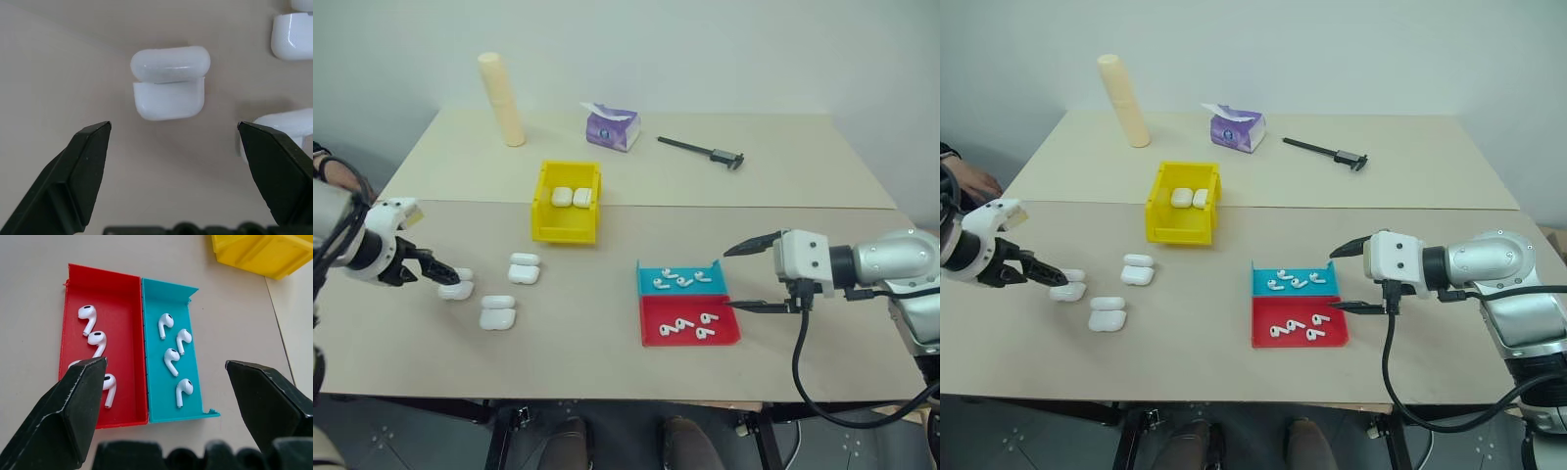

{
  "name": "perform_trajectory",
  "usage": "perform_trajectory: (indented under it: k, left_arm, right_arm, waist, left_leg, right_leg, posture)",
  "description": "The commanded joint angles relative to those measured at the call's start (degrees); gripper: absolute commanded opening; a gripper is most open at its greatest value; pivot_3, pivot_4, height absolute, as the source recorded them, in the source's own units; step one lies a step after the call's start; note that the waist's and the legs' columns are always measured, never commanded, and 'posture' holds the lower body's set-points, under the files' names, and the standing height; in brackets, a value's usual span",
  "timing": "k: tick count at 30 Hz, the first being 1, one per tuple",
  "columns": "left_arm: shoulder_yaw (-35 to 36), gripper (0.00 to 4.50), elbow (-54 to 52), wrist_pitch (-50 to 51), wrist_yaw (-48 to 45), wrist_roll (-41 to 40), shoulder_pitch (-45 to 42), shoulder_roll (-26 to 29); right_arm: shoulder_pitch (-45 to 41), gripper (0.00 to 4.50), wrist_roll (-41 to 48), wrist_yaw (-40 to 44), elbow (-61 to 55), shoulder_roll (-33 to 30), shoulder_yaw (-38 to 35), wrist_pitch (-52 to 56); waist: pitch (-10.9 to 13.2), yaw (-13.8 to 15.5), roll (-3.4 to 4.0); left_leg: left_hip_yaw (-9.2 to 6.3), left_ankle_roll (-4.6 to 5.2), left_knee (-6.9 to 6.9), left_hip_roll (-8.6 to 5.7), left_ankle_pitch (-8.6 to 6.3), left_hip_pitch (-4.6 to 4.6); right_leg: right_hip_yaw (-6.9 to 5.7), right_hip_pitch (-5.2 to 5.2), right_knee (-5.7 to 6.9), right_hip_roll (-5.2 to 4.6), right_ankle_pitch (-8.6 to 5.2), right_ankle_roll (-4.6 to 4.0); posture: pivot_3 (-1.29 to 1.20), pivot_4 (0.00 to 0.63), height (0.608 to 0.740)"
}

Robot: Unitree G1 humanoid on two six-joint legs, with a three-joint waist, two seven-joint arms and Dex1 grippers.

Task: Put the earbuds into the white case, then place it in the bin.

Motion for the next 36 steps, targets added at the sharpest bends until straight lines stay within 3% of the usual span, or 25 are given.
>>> perform_trajectory:
  k: [1, 8, 21, 36]
  left_arm:
    - [-0.9, 4.50, 5.1, -0.9, -1.1, 2.9, -2.9, -2.1]
    - [-3.7, 4.50, 7.7, -3.5, -2.7, 6.9, -3.0, -5.0]
    - [-1.3, 4.50, 13.2, -6.8, 0.4, 12.8, -1.8, -10.7]
    - [-2.4, 4.50, 12.0, -7.3, -1.5, 14.7, 0.1, -11.9]
  right_arm:
    - [0.7, 4.48, 0.1, -0.7, -1.9, -0.8, -1.7, 0.5]
    - [1.6, 4.48, 0.1, -1.4, -2.9, -0.8, -2.1, 1.0]
    - [2.2, 4.48, -0.6, -1.9, -3.1, -0.7, -2.0, 1.1]
    - [2.8, 4.48, -1.1, -3.1, -4.0, -0.2, -1.3, 1.3]
  waist:
    - [0.0, 0.0, 0.00]
    - [0.0, -0.2, -0.02]
    - [0.0, -0.2, -0.04]
    - [0.0, -0.5, -0.04]
  left_leg:
    - [0.00, 0.00, 0.00, 0.00, 0.00, 0.00]
    - [-0.07, -0.02, 0.04, 0.00, 0.02, 0.05]
    - [-0.13, -0.02, 0.05, -0.02, 0.02, 0.02]
    - [-0.16, -0.02, 0.06, -0.02, 0.02, 0.02]
  right_leg:
    - [0.01, 0.00, 0.00, -0.01, 0.00, 0.01]
    - [0.00, 0.02, 0.13, -0.01, -0.01, 0.02]
    - [-0.01, 0.03, 0.13, -0.02, -0.02, 0.03]
    - [-0.03, 0.04, 0.14, -0.02, -0.02, 0.03]
  posture:
    - [0.00, 0.150, 0.740]
    - [0.00, 0.150, 0.740]
    - [0.00, 0.150, 0.740]
    - [0.00, 0.150, 0.740]
